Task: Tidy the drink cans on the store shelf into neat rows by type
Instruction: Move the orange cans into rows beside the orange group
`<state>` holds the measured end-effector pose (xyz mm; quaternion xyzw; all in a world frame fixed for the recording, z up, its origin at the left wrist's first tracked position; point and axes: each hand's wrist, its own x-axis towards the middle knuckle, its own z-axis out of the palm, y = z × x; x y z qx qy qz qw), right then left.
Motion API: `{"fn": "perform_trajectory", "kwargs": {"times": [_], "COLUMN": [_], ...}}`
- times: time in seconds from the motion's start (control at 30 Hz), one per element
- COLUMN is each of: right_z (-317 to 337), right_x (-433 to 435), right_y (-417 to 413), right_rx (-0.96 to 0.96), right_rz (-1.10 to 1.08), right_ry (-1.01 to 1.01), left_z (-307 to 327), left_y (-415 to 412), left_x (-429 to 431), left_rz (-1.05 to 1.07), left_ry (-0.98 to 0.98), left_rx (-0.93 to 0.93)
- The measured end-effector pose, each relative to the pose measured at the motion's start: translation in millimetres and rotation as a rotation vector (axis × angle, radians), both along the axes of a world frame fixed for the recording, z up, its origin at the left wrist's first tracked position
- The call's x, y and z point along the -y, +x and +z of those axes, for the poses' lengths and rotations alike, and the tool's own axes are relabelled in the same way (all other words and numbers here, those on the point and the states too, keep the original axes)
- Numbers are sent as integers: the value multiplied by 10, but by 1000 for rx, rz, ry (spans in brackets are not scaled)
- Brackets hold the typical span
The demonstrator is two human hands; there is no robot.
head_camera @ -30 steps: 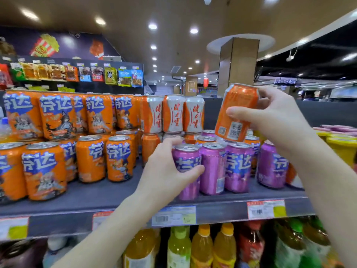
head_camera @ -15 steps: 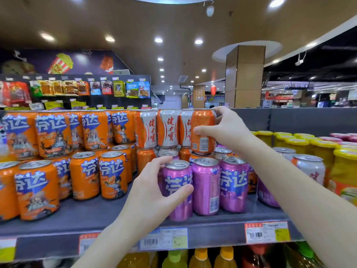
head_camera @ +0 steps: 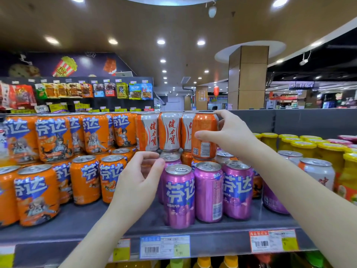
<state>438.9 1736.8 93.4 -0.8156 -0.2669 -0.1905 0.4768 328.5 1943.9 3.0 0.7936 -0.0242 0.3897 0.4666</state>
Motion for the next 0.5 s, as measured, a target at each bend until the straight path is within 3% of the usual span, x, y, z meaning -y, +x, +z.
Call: {"fn": "perform_trajectory", "kwargs": {"times": [0.2,0.5], "right_z": [142,321], "right_x": [231,787], "right_y": [-2,101], "right_rx": [-3,-54], "right_rz": [-83,-264], "right_ry": [141,90], "left_z": [147,335], "left_y": [128,59], "left_x": [-96,144], "left_rz": [57,-12], "left_ry": [105,201], "left_rx": [-47,10]}}
